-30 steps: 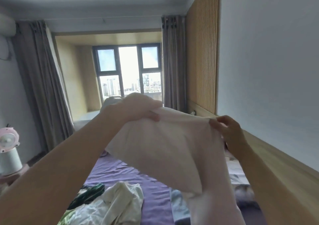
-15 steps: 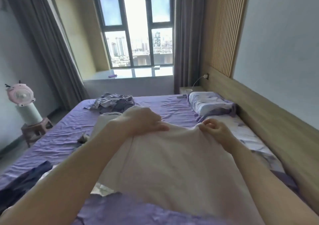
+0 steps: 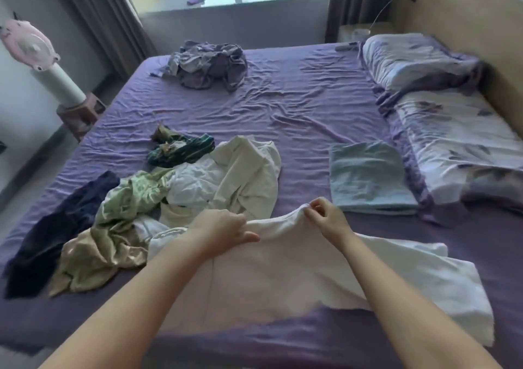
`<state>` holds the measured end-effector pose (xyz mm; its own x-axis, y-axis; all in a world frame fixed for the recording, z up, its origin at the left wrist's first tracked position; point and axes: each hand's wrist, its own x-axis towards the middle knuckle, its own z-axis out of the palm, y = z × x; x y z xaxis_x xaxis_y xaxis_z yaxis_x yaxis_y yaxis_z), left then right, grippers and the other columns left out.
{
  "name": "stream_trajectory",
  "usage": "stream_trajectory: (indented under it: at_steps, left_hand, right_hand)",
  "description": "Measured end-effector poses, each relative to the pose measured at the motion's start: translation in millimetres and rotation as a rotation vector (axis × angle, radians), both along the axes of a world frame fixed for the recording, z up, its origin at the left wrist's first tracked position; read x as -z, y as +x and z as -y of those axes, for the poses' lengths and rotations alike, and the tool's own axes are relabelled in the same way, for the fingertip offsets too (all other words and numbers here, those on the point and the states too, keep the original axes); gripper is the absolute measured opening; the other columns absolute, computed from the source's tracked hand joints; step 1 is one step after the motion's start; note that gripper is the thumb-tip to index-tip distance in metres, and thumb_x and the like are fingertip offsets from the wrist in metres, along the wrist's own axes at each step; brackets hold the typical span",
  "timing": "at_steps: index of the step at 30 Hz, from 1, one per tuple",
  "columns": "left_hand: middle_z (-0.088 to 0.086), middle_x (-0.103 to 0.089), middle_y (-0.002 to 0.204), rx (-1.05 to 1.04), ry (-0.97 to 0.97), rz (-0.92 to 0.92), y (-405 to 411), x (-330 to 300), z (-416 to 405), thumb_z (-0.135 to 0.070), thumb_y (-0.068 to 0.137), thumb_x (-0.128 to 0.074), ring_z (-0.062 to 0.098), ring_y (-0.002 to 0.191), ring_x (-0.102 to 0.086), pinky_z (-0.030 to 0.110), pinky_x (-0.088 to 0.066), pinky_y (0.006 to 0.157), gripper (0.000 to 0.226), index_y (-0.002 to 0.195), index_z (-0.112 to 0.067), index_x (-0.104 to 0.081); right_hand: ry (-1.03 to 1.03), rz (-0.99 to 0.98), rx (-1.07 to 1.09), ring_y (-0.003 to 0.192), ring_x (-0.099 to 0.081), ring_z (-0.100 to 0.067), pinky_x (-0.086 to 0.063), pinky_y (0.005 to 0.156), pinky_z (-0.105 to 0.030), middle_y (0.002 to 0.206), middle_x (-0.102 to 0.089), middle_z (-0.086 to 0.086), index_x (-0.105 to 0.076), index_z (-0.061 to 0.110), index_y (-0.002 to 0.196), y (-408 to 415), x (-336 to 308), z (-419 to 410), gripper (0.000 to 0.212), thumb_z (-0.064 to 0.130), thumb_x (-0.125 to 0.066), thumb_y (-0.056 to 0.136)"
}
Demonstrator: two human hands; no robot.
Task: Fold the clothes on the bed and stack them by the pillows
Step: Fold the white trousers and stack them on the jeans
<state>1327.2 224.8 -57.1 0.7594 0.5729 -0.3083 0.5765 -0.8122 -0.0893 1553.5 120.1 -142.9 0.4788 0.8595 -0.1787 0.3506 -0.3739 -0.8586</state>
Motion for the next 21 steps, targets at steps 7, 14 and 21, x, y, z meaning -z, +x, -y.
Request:
stream_trajectory:
  at_steps: [7,14,21]
  left_hand:
    - [0.009,-0.064,0.098,-0.099,-0.234,-0.098,-52.5,88.9,-79.4,-0.068,0.089,-0.034,0.03,0.095,-0.06,0.035,-0.037,0.067,0.052,0.084,-0.018,-0.046]
    - [0.006,-0.064,0.094,-0.173,-0.387,-0.244,-104.5,199.2,-171.7,-0.069,0.089,-0.031,0.025,0.09,-0.059,0.033,-0.036,0.066,0.056,0.078,-0.016,-0.044]
    - [0.005,-0.064,0.101,-0.21,-0.263,-0.146,-118.5,292.2,-212.2,-0.072,0.087,-0.03,0.029,0.094,-0.061,0.034,-0.035,0.064,0.052,0.085,-0.02,-0.034]
  right_hand:
    - [-0.232,0.204,-0.229,0.087,-0.055,-0.026,-0.032,0.073,-0.032,0.086,-0.056,0.001,-0.047,0.014,0.099,-39.9,64.0,-77.8,0.015,0.029,-0.045,0.098]
    - [-0.296,0.362,-0.358,0.085,-0.052,-0.03,-0.032,0.071,-0.034,0.088,-0.055,0.0,-0.046,0.018,0.094,-87.3,154.3,-152.1,0.012,0.022,-0.035,0.097]
    - [-0.303,0.662,-0.312,0.078,-0.056,-0.038,-0.026,0.061,-0.035,0.094,-0.058,-0.008,-0.053,0.011,0.1,-108.5,237.9,-191.4,0.011,0.018,-0.045,0.097]
